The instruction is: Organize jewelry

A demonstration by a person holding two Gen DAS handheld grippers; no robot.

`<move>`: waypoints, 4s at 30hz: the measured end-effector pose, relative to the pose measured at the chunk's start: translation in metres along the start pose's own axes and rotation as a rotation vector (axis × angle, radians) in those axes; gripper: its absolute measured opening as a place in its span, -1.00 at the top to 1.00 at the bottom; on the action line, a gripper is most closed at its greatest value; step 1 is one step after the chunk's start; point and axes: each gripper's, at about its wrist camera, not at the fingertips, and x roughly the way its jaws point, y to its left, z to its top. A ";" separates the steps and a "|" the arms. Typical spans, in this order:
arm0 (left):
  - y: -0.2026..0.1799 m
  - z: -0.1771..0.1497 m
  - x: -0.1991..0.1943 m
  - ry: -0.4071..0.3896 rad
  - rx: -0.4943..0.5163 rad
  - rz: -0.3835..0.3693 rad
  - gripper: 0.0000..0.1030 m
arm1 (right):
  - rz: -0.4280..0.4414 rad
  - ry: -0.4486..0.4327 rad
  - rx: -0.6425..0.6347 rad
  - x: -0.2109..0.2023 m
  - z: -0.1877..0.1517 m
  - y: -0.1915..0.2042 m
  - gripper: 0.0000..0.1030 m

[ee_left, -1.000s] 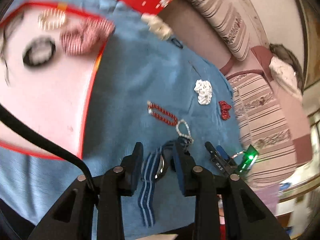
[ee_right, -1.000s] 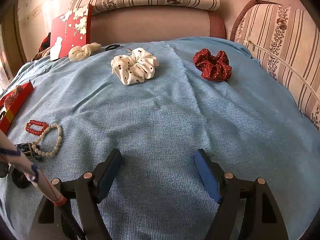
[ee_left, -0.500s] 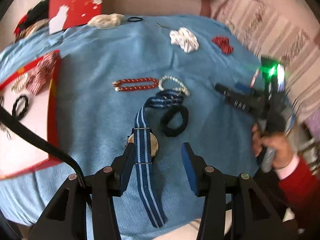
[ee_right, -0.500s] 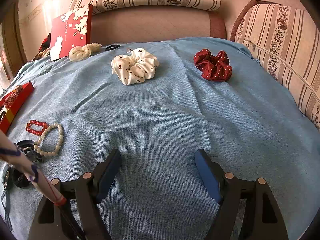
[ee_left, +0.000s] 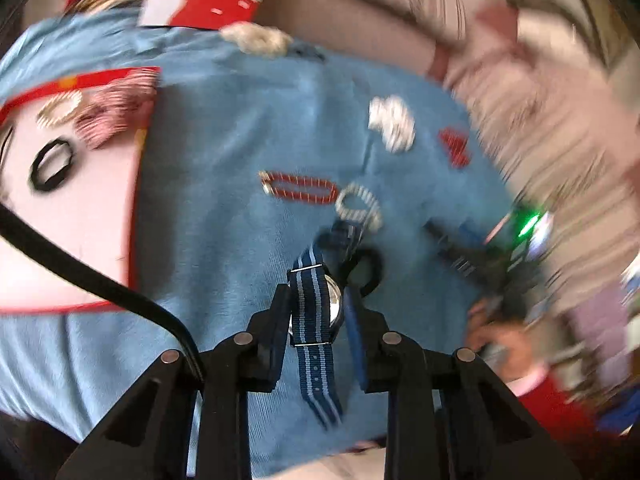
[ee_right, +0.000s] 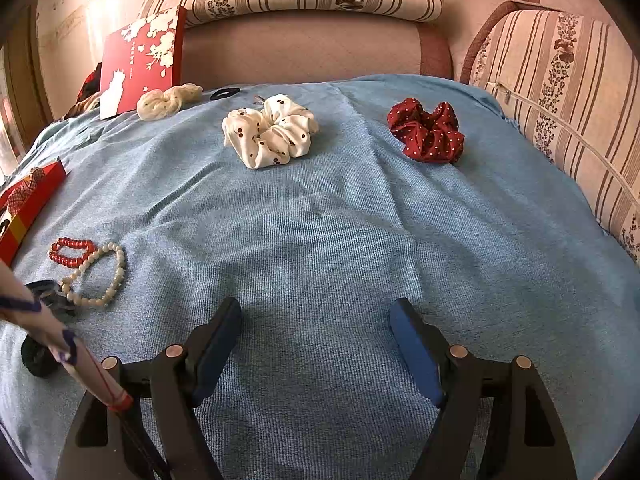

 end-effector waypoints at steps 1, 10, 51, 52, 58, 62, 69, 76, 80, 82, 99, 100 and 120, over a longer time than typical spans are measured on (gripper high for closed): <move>0.008 0.003 -0.013 -0.026 -0.038 -0.033 0.51 | -0.003 0.001 -0.003 0.000 0.000 0.000 -0.56; 0.139 0.012 -0.106 -0.235 -0.375 -0.058 0.98 | -0.039 0.026 -0.032 0.003 0.004 0.005 -0.59; 0.031 -0.055 -0.006 -0.051 0.116 0.251 0.52 | 0.296 0.116 -0.232 -0.039 -0.016 0.142 0.62; 0.033 -0.055 -0.006 -0.052 0.114 0.261 0.26 | 0.299 0.117 -0.224 -0.039 -0.016 0.141 0.62; 0.020 -0.048 0.023 -0.012 0.201 0.298 0.03 | 0.303 0.117 -0.206 -0.041 -0.018 0.137 0.62; 0.010 -0.044 0.042 -0.012 0.236 0.342 0.01 | 0.299 0.118 -0.196 -0.042 -0.019 0.132 0.62; 0.009 -0.035 0.045 -0.024 0.209 0.343 0.01 | 0.307 0.110 -0.183 -0.041 -0.020 0.126 0.62; 0.019 -0.006 0.050 0.000 0.228 0.355 -0.01 | 0.342 0.099 -0.130 -0.038 -0.021 0.117 0.61; 0.014 0.003 0.066 0.042 0.289 0.388 -0.02 | 0.354 0.091 -0.124 -0.038 -0.021 0.115 0.61; 0.007 0.005 0.076 0.059 0.340 0.423 -0.05 | 0.363 0.088 -0.120 -0.038 -0.022 0.113 0.61; -0.008 -0.001 0.038 0.057 0.181 0.276 0.64 | 0.353 0.069 -0.071 -0.044 -0.031 0.075 0.69; -0.011 0.006 0.039 0.041 0.191 0.297 0.31 | 0.357 0.071 -0.063 -0.044 -0.031 0.074 0.69; 0.009 0.051 0.061 0.074 0.114 0.224 0.25 | 0.359 0.068 -0.087 -0.046 -0.026 0.078 0.83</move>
